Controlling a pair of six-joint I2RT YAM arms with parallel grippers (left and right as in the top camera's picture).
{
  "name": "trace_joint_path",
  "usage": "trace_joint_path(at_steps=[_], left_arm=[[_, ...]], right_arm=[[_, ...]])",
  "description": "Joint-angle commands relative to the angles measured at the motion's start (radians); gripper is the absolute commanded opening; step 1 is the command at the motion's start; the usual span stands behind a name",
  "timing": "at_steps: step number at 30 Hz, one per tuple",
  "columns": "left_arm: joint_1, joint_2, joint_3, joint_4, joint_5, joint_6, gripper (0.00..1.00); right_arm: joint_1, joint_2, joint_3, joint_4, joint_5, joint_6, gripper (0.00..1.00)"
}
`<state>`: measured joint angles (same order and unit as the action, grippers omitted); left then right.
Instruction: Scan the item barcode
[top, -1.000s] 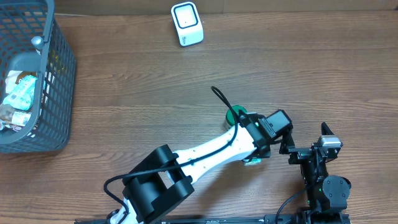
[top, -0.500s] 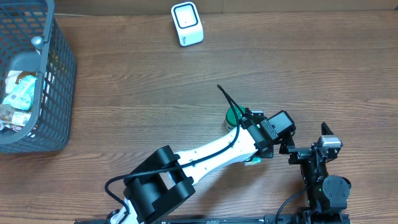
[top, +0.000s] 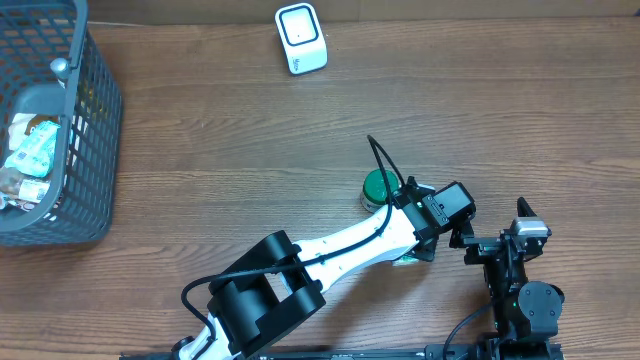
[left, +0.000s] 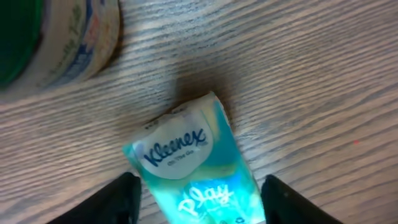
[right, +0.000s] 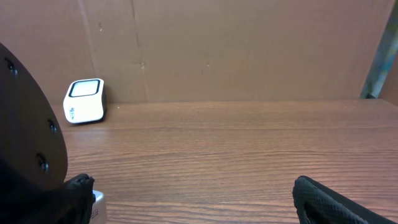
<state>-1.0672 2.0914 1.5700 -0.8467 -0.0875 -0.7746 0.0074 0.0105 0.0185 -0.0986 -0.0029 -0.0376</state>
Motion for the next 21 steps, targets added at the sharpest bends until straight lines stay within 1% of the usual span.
trace_joint_path(at_steps=[1, 6, 8, 11, 13, 21], left_arm=[[-0.01, 0.026, 0.015, -0.031, -0.055, 0.038, 0.63], [-0.011, 0.026, 0.015, -0.05, -0.054, 0.039, 0.68], [-0.013, 0.027, 0.015, -0.034, -0.054, 0.054, 0.68], [-0.013, 0.027, 0.015, -0.005, -0.053, 0.074, 0.58], [-0.013, 0.029, 0.015, -0.003, -0.053, 0.076, 0.54], [-0.014, 0.076, 0.014, -0.021, -0.039, 0.076, 0.54]], right_arm=[[0.004, -0.008, -0.011, 0.014, -0.01, 0.003, 1.0], [0.004, -0.008, -0.011, 0.015, -0.01, 0.003, 1.0], [0.004, -0.008, -0.011, 0.015, -0.01, 0.003, 1.0], [0.004, -0.008, -0.011, 0.015, -0.01, 0.003, 1.0], [0.004, -0.008, -0.011, 0.015, -0.01, 0.003, 1.0], [0.004, -0.008, -0.011, 0.015, -0.01, 0.003, 1.0]])
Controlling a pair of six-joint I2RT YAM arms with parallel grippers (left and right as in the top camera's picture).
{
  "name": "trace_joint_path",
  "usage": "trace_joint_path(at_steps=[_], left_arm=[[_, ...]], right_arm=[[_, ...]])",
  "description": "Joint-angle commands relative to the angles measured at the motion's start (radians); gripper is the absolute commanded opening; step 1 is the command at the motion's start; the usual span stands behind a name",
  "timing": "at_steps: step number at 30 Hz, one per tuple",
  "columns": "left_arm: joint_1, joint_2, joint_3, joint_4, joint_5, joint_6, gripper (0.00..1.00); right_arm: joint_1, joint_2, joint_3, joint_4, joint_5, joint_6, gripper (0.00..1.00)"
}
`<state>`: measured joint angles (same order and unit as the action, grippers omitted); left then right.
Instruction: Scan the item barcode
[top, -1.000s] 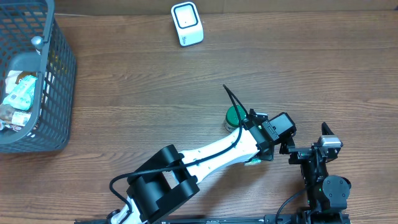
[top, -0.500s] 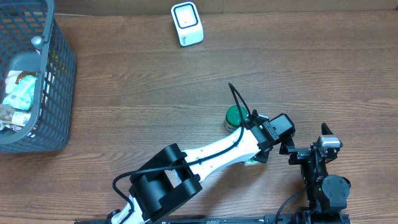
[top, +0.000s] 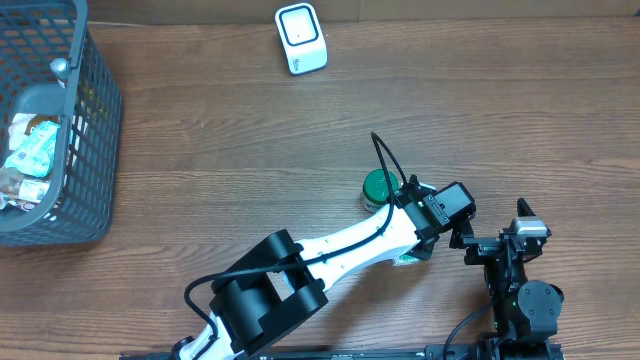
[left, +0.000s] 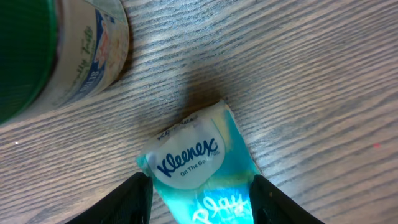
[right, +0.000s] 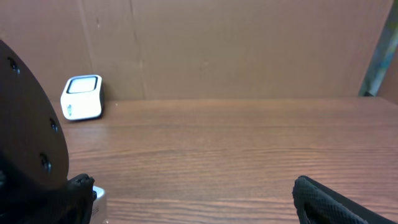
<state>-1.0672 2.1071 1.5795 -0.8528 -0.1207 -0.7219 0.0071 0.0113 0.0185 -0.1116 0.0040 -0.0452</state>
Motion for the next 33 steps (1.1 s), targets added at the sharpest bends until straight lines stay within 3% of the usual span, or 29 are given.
trace_joint_path(at_steps=[1, 3, 4, 13, 18, 24, 28, 33], left_arm=[[-0.014, 0.063, 0.005, -0.019, -0.002, 0.024, 0.51], [-0.011, 0.059, 0.006, -0.035, -0.003, 0.053, 0.36], [-0.007, 0.056, 0.006, -0.043, -0.003, 0.066, 0.34], [0.014, 0.009, 0.009, -0.189, -0.066, 0.069, 0.39], [0.014, 0.004, 0.014, -0.213, -0.077, 0.106, 0.37], [0.056, -0.028, 0.056, -0.354, -0.207, 0.088, 0.34], [0.095, -0.069, 0.056, -0.408, -0.212, 0.087, 0.28], [0.174, -0.182, 0.056, -0.441, -0.192, 0.071, 0.28]], right_arm=[[0.005, -0.008, -0.011, 0.028, -0.016, 0.011, 1.0], [0.005, -0.008, -0.011, 0.028, -0.016, 0.011, 1.0], [0.005, -0.008, -0.011, 0.028, -0.016, 0.011, 1.0], [0.005, -0.008, -0.011, 0.028, -0.016, 0.011, 1.0], [0.005, -0.008, -0.011, 0.028, -0.016, 0.011, 1.0], [0.005, -0.008, -0.011, 0.028, -0.016, 0.011, 1.0], [0.005, -0.008, -0.011, 0.028, -0.016, 0.011, 1.0], [0.005, -0.008, -0.011, 0.028, -0.016, 0.011, 1.0]])
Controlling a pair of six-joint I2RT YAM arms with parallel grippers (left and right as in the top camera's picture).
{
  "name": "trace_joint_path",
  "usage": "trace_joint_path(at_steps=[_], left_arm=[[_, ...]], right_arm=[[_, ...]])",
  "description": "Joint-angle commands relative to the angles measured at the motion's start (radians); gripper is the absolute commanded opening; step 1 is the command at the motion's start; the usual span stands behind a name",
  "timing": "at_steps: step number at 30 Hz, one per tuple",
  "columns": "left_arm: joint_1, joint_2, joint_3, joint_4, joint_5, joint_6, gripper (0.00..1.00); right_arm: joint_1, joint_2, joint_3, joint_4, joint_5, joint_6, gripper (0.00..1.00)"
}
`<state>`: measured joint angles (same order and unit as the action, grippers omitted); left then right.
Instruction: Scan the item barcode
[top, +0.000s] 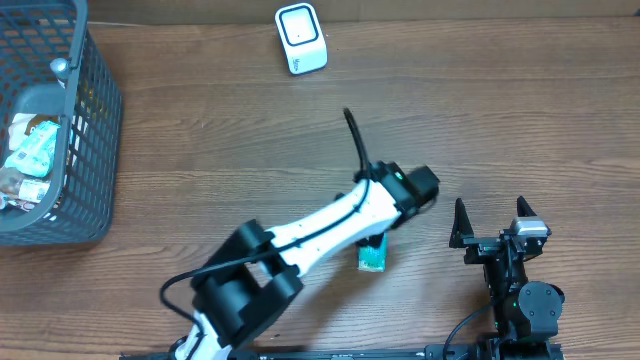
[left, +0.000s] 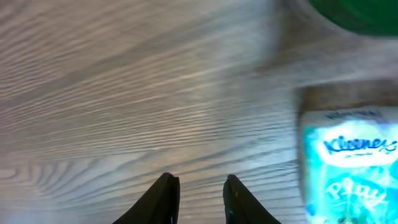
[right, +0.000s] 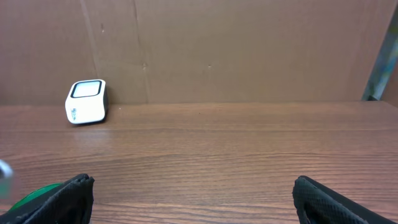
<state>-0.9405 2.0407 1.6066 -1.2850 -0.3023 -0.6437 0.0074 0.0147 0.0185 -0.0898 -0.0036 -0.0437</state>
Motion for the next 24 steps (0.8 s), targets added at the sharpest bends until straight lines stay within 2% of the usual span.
trace_joint_path(at_steps=[1, 4, 6, 10, 13, 15, 16, 24], left_arm=[[0.064, -0.142, 0.029, -0.007, 0.019, -0.009, 0.29], [0.107, -0.202, 0.029, 0.007, 0.145, -0.006, 0.4], [0.124, -0.218, 0.029, 0.008, 0.215, 0.003, 0.64], [0.118, -0.213, 0.004, 0.031, 0.237, 0.047, 0.69], [0.087, -0.213, -0.084, 0.124, 0.237, 0.045, 0.81], [0.075, -0.213, -0.14, 0.184, 0.248, 0.02, 0.85], [0.061, -0.213, -0.204, 0.266, 0.273, 0.01, 0.85], [0.016, -0.213, -0.372, 0.546, 0.296, -0.018, 0.9]], right_arm=[[0.004, -0.012, -0.011, 0.006, -0.009, 0.01, 1.0], [0.004, -0.011, -0.011, 0.006, -0.008, 0.009, 1.0], [0.004, -0.011, -0.011, 0.006, -0.009, 0.01, 1.0], [0.004, -0.011, -0.011, 0.006, -0.009, 0.01, 1.0], [0.004, -0.011, -0.011, 0.006, -0.009, 0.01, 1.0], [0.004, -0.011, -0.011, 0.006, -0.008, 0.01, 1.0], [0.004, -0.011, -0.011, 0.006, -0.009, 0.01, 1.0], [0.034, -0.011, -0.011, 0.006, -0.009, 0.01, 1.0]])
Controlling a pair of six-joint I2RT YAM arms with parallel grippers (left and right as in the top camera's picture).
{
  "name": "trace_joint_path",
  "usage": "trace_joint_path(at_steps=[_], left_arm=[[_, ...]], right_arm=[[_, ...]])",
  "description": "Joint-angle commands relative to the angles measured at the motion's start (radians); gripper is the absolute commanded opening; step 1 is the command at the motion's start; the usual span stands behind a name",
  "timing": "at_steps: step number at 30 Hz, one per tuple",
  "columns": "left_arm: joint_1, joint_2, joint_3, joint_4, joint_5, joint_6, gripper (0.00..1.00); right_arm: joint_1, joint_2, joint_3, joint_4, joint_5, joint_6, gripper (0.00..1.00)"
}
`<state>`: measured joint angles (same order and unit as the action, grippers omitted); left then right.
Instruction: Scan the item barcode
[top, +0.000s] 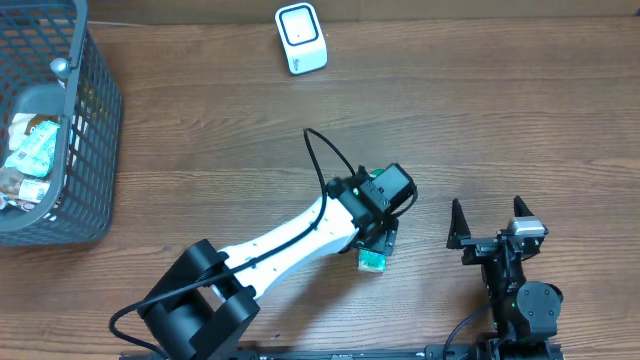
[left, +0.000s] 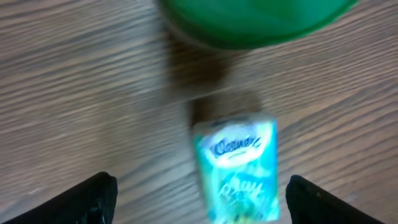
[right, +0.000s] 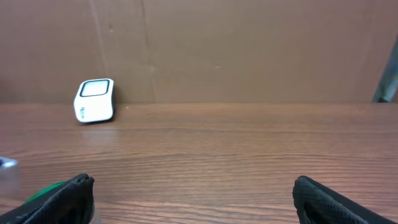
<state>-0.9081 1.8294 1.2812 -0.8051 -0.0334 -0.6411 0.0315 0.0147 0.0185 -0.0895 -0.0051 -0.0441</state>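
Observation:
A teal Kleenex tissue pack (top: 372, 260) lies flat on the wooden table, just below a green-lidded can (top: 374, 178). My left gripper (top: 382, 232) hovers over both, open wide. In the left wrist view the pack (left: 239, 171) lies between the two spread fingers (left: 93, 196), apart from them, with the can's lid (left: 249, 18) above it. The white barcode scanner (top: 300, 38) stands at the far edge. My right gripper (top: 487, 222) rests open at the near right, with nothing between its fingers (right: 329, 199).
A dark wire basket (top: 100, 130) with several packaged items stands at the far left. A brown cardboard wall (right: 249, 50) backs the table behind the scanner (right: 95, 99). The left arm's black cable loops up near the middle.
My left gripper has moved left, from right of the can to over the can and pack, and its fingers went from nearly shut to wide open. The pack lies where it was.
At first my left gripper stood open around the pack, right of the can. Then its fingers were close against the pack's sides. Later the pack lay a little further left, free of the nearly shut gripper. Now the gripper is open above it. The right arm stayed put.

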Motion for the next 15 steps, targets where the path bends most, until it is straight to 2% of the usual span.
trace_joint_path(at_steps=[1, 5, 9, 15], left_arm=[[-0.023, -0.002, -0.064, 0.098, 0.027, -0.021, 0.9], [-0.033, -0.002, -0.099, 0.142, 0.021, -0.095, 0.96], [-0.033, -0.001, -0.122, 0.153, -0.001, -0.213, 0.93], [-0.035, 0.008, -0.15, 0.178, -0.003, -0.273, 0.87]], right_arm=[[0.01, -0.011, -0.011, 0.005, -0.007, 0.01, 1.0], [0.01, -0.011, -0.011, 0.005, -0.007, 0.01, 1.0], [0.01, -0.011, -0.011, 0.005, -0.007, 0.01, 1.0], [0.01, -0.011, -0.011, 0.005, -0.007, 0.01, 1.0]])
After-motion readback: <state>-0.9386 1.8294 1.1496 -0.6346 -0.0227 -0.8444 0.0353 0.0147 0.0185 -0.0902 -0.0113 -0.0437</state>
